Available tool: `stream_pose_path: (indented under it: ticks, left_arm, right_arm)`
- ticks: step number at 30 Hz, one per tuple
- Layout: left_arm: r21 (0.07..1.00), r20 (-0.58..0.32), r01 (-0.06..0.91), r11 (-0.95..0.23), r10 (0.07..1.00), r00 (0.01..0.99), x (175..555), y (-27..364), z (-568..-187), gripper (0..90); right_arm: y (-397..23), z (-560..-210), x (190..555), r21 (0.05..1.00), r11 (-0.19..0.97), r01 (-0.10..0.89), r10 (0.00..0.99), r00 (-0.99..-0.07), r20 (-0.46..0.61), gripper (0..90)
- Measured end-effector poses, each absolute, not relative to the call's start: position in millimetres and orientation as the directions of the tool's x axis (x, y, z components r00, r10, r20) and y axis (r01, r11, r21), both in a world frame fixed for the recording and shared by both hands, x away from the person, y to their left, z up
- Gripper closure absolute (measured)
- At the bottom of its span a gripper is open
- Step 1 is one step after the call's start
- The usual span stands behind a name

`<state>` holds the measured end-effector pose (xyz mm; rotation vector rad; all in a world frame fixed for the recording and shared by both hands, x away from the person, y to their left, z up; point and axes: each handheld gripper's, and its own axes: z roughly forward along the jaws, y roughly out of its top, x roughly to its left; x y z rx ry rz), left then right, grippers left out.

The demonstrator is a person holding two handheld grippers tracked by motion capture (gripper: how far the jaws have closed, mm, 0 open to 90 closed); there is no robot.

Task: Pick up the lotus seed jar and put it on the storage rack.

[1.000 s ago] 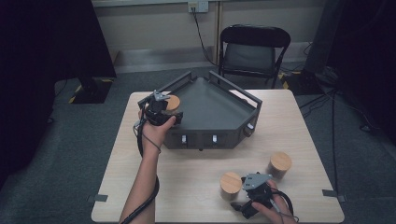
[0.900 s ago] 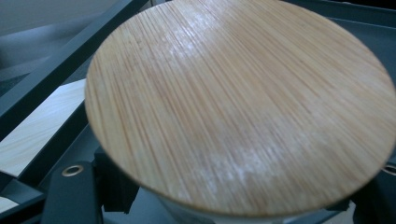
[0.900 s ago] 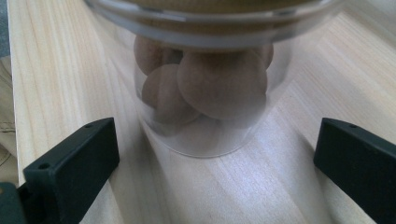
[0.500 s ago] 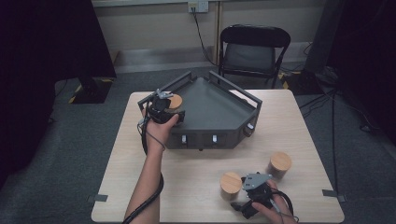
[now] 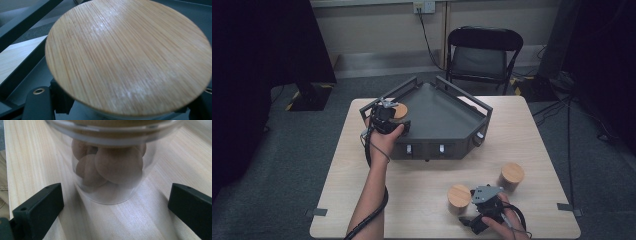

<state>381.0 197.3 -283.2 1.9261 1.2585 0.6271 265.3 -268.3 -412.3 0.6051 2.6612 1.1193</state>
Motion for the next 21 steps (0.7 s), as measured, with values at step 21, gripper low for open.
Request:
stream_pose_path:
  ticks: [21]
  left_arm:
    - [0.801,0.005,0.553,-0.227,0.927,0.374,381.3,198.5,-289.5,25.8]
  right_arm:
    - [-268.2,-412.3,264.7,0.718,0.63,0.296,0.442,-0.897,-0.018,0.0]
